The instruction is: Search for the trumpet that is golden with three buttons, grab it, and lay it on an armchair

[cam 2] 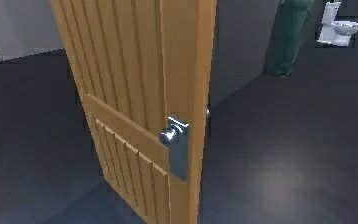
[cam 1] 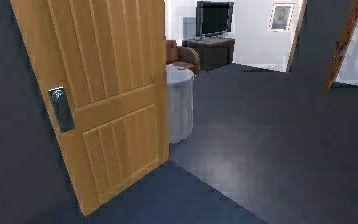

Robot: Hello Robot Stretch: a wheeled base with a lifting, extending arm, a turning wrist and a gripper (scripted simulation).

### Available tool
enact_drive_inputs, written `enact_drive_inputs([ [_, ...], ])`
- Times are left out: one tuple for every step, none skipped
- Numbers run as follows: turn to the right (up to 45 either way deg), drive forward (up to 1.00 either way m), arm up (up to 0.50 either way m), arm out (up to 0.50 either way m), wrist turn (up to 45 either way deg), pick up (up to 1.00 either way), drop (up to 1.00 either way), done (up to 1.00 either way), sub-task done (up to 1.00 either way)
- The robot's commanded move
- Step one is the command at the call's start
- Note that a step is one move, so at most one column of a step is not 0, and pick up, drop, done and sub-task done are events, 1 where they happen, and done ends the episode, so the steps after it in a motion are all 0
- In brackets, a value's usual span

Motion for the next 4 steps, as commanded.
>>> enact_drive_inputs([
  [-6.0,0.00,0.00,0.00,0.0,0.00,0.00,0.00,0.00],
  [0.0,0.15,0.00,0.00,0.0,0.00,0.00,0.00,0.00],
  [39.0,0.00,0.00,0.00,0.0,0.00,0.00,0.00,0.00],
  [0.0,1.00,0.00,0.00,0.0,0.00,0.00,0.00,0.00],
])
